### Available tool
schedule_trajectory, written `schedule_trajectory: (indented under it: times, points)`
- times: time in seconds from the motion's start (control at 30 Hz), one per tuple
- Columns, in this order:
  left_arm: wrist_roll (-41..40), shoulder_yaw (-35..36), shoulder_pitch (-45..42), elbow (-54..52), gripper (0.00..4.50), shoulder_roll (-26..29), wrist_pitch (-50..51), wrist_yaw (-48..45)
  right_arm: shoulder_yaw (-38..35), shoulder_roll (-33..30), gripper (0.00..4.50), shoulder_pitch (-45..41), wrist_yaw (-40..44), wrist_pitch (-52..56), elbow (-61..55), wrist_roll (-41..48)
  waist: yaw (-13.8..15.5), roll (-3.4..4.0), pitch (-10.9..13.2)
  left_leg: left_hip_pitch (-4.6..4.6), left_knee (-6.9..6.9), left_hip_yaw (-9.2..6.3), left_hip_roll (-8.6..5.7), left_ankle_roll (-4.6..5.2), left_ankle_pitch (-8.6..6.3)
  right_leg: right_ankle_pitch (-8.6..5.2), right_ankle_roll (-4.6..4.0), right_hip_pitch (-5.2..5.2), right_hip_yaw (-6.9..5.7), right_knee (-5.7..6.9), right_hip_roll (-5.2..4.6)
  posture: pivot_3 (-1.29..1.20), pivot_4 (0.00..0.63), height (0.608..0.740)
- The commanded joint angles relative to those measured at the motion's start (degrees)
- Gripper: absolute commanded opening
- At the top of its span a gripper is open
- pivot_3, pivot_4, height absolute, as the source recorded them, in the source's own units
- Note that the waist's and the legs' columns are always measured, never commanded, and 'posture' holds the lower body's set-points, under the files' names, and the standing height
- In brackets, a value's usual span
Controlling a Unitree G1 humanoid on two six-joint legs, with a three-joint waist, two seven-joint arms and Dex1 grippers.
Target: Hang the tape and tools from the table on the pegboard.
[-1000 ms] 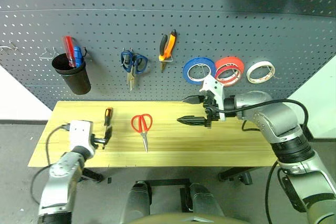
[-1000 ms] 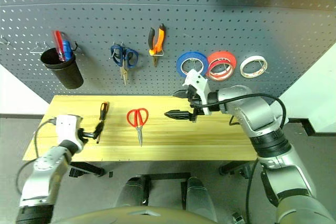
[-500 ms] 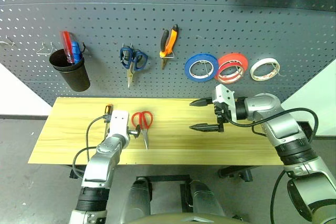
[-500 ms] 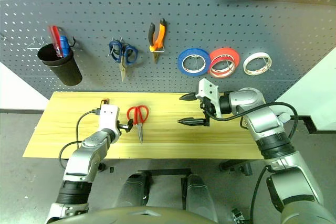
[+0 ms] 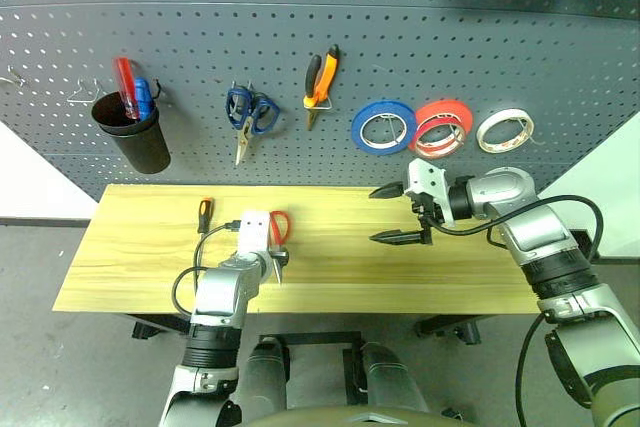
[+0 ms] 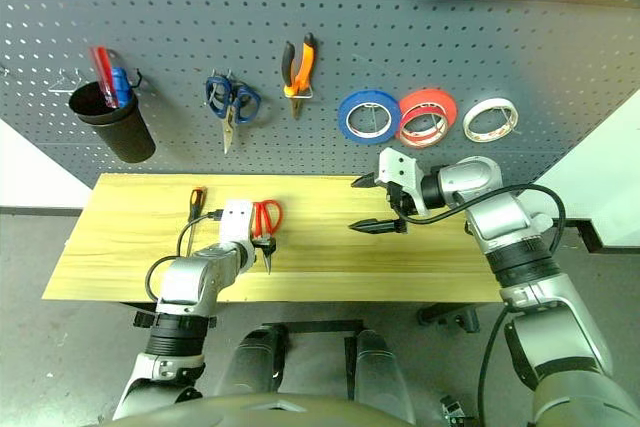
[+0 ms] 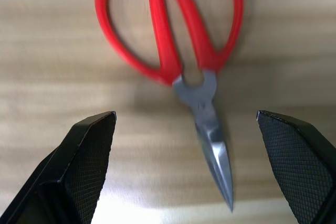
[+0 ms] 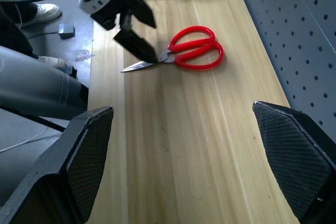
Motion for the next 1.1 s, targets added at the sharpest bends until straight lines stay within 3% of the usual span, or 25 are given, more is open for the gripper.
schedule_trajectory:
  times: [0.03, 0.53, 0.97, 1.1]
  points:
    - [0.6, 1.9, -1.4, 0.8, 4.5, -0.4, 1.6, 1.6, -0.8, 0.0, 4.48, -0.9, -0.2, -2.6, 0.0, -0.8, -0.4, 0.0, 0.0, 0.0, 0.0, -0.01, 0.0, 0.0, 0.0, 0.0, 0.0, 0.0, 0.0, 0.0, 0.0, 0.12, 0.198, 0.74]
    - [0.0, 6.0, -9.3, 17.5, 4.5, -2.8, -3.4, 4.5, -1.1, -1.2, 4.48, 2.9, -3.3, 0.1, -3.2, -3.1, -1.1, 0.15, 0.4, 0.01, 0.18, -0.07, -0.02, 0.0, 0.0, -0.01, 0.02, 0.1, -0.03, 0.01, -0.01, 0.07, 0.229, 0.74]
    - [0.1, 7.6, -5.6, 11.5, 4.5, -8.0, 2.8, 7.9, -1.6, -0.5, 4.48, 5.8, -3.1, -0.1, -6.5, -1.1, -2.7, 0.36, 2.2, 0.02, 0.22, -0.13, -0.1, -0.01, -0.01, -0.07, 0.1, 0.17, -0.01, 0.01, -0.09, 0.05, 0.289, 0.74]
    - [0.4, 8.3, -6.1, 11.6, 3.58, -8.5, 2.2, 8.6, -1.7, -1.2, 4.5, 6.2, -3.7, -0.5, -6.6, -1.6, -3.3, 0.33, 2.4, 0.03, 0.22, -0.17, -0.1, 0.0, -0.01, -0.08, 0.11, 0.17, -0.02, 0.01, -0.08, 0.03, 0.286, 0.74]
